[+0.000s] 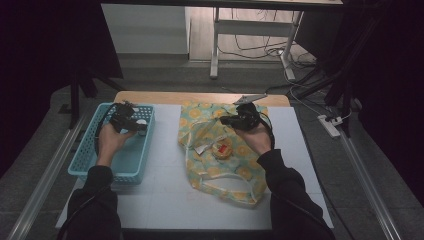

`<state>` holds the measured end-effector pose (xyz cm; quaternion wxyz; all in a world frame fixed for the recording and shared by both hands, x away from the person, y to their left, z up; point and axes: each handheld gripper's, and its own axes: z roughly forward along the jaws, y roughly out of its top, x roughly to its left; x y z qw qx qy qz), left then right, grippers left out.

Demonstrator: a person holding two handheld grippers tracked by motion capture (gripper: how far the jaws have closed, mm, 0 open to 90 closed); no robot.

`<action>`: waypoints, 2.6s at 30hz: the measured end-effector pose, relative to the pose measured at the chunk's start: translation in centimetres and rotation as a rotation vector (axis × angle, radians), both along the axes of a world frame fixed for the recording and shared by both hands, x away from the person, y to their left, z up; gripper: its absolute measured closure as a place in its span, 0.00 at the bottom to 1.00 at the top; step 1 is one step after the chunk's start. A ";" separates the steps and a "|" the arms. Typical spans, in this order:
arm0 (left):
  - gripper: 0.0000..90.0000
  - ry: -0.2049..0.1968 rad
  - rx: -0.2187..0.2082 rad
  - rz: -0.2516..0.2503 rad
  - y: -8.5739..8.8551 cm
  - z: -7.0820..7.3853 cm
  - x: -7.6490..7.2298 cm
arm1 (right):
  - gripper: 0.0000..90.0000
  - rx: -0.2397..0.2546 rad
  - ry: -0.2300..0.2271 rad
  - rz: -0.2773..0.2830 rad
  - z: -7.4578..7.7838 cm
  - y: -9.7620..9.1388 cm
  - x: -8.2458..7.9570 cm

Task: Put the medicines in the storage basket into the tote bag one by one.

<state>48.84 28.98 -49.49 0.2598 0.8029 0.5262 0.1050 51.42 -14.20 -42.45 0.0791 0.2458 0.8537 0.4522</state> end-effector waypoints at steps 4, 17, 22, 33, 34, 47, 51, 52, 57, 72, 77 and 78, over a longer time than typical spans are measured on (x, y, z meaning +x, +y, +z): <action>0.56 -0.017 0.002 0.010 0.1 0.4 -0.3 | 1.00 0.002 -0.002 -0.002 0.0 -0.1 0.0; 0.57 -0.071 -0.018 -0.009 0.4 4.5 -2.2 | 1.00 0.008 -0.006 -0.004 0.2 -0.1 0.0; 0.57 -0.083 -0.031 -0.032 0.2 5.7 -2.8 | 1.00 0.010 -0.008 -0.008 0.3 -0.2 0.0; 0.57 -0.128 -0.070 -0.111 -1.7 8.0 -4.2 | 1.00 0.008 -0.008 -0.009 0.3 -0.1 0.1; 0.57 -0.129 -0.069 -0.124 -2.0 8.1 -4.2 | 1.00 0.008 -0.008 -0.008 0.3 -0.1 0.1; 0.57 -0.142 -0.066 -0.264 -6.9 9.0 -4.9 | 1.00 0.007 -0.007 -0.009 0.3 -0.3 0.1; 0.57 -0.149 -0.069 -0.315 -8.8 9.3 -5.0 | 1.00 0.009 -0.006 -0.009 0.2 -0.3 0.1; 0.57 -0.149 -0.066 -0.327 -9.3 9.3 -5.0 | 1.00 0.008 -0.005 -0.010 0.2 -0.3 0.1; 0.57 -0.150 -0.068 -0.374 -11.3 9.4 -4.8 | 1.00 0.009 -0.006 -0.008 0.3 -0.2 0.1; 0.57 -0.153 -0.089 -0.486 -17.1 8.8 -4.2 | 1.00 0.011 -0.005 -0.012 0.2 -0.5 0.2; 0.57 -0.153 -0.085 -0.522 -19.0 8.4 -4.0 | 1.00 0.013 -0.003 -0.014 0.2 -0.4 0.2; 0.57 -0.151 -0.087 -0.528 -19.4 8.3 -3.9 | 1.00 0.013 -0.002 -0.012 0.2 -0.4 0.2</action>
